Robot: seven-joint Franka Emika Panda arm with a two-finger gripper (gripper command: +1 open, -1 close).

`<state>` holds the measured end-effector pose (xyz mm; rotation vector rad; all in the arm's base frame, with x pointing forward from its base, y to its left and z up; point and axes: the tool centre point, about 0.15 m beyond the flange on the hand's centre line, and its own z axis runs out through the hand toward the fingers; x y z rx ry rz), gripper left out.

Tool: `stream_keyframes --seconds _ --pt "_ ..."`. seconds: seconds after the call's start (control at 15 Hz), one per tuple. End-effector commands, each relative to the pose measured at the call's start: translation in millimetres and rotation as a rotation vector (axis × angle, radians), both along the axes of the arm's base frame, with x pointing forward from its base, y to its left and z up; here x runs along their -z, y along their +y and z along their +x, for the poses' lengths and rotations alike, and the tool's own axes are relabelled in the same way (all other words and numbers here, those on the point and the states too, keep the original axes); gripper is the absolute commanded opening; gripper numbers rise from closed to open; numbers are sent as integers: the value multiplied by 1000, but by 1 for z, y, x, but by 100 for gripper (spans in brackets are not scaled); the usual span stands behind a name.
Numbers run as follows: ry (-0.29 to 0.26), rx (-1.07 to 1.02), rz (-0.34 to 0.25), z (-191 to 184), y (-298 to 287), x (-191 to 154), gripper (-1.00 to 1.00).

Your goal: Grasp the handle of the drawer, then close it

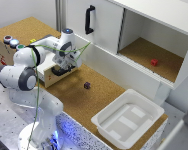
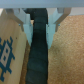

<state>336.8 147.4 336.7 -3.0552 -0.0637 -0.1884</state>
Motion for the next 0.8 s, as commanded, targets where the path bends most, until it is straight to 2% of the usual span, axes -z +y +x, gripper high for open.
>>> stream_keyframes --seconds 0.0,0.53,0.73 --pt "61 -18 -1 10 68 19 -100" --pt "43 -65 54 -3 140 23 -100" --pt "32 -94 54 -8 165 24 -100"
